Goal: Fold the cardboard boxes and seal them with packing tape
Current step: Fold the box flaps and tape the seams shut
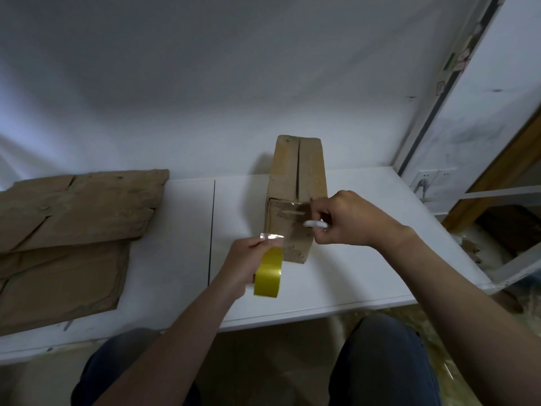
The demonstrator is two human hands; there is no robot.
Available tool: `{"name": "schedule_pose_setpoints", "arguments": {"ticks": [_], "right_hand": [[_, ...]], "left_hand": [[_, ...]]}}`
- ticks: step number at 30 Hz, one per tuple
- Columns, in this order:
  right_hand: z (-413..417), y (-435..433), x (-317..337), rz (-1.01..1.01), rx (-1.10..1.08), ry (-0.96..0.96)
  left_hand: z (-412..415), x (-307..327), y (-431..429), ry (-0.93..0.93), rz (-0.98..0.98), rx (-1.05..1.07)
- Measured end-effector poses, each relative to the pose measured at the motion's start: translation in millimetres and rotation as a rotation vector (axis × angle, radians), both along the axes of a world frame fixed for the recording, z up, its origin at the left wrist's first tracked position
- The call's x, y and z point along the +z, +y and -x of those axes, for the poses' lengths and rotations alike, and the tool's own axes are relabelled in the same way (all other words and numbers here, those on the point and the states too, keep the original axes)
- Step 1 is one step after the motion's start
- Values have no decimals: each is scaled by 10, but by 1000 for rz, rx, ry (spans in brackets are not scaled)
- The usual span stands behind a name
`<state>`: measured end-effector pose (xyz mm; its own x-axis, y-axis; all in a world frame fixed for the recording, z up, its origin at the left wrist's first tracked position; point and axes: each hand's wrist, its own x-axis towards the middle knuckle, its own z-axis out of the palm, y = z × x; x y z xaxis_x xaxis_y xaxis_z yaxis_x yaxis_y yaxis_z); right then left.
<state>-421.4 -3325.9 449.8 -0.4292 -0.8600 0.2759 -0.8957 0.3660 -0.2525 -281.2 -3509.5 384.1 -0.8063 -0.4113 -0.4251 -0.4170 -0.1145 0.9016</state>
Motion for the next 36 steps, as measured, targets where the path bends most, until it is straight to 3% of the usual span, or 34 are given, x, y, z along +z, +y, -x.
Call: {"name": "schedule_pose_setpoints", "arguments": {"ticks": [5, 12, 15, 16, 18, 21, 24, 30, 32, 36], "right_hand": [[-31, 55, -107, 213, -9, -270], [-99, 84, -155, 465, -65, -480], [-49, 175, -171, 842, -320, -554], [10, 240, -214, 882, -460, -551], [215, 416, -425, 618, -692, -520], [368, 562, -884, -64, -781, -531], [272, 563, -1091, -312, -780, -584], [185, 526, -1322, -419, -752, -391], [225, 488, -1258, -367, -733, -331], [256, 258, -747, 261, -526, -259]], "left_hand": [[36, 212, -342, 108, 162, 211], [488, 597, -264, 141, 573, 184], [567, 551, -190, 123, 630, 167], [577, 518, -199, 121, 623, 174], [592, 484, -221, 125, 611, 198], [608, 482, -243, 115, 603, 201], [610, 484, -247, 116, 586, 203], [597, 497, -233, 124, 581, 219], [592, 502, -237, 133, 573, 220], [596, 499, -230, 140, 542, 222]]}}
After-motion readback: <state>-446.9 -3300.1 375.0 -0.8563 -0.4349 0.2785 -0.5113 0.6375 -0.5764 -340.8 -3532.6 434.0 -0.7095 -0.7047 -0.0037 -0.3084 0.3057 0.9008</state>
